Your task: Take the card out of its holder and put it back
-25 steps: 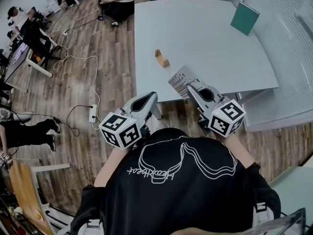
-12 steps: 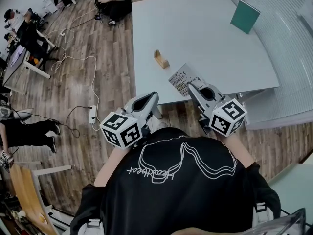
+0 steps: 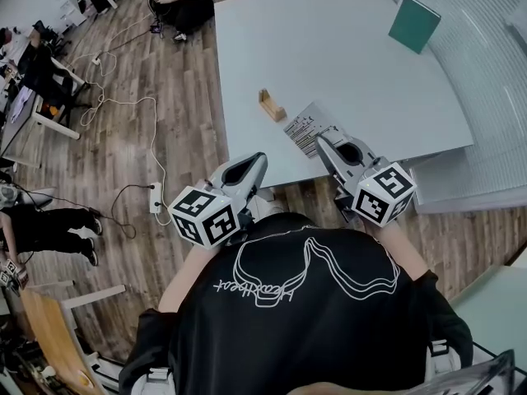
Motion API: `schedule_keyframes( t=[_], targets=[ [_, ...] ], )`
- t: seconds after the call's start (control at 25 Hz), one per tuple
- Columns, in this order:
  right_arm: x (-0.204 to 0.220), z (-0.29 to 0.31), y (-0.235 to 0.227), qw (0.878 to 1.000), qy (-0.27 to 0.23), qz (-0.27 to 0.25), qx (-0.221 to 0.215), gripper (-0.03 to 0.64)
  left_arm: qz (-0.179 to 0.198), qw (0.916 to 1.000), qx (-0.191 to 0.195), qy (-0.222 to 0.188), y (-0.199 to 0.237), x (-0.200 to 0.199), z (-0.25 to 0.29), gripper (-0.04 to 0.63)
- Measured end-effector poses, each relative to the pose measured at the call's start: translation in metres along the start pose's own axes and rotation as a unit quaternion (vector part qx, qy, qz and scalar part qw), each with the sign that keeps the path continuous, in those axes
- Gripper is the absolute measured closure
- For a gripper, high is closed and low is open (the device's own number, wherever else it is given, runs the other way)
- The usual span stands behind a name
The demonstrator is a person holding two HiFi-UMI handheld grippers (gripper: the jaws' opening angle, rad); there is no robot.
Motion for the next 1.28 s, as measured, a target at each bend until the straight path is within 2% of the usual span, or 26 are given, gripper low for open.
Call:
schedule_keyframes(
  t=[0.68,1.28],
  targets=[
    [0.009,0.088,-0.043,0.999,0.017,0.001,0.048,0.594,-0.032,0.9984,0.025,0.04,0.091,-0.021,0.041,0.583],
    [0.045,0.161,-0.099,0.995,0.056,-0.001,0.087,0.594,-0.083,0.9935,0.016,0.076,0.167,-0.013,0.076,0.583]
  ],
)
Point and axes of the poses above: the fingertips, and each gripper's own axes: z forward along the fingers, y to its left, x out of its underside, the point moved 7 cm from there along -z, backward along the fingers, and after that the axes turned 9 degrees about -y, right-handed, at the moved point
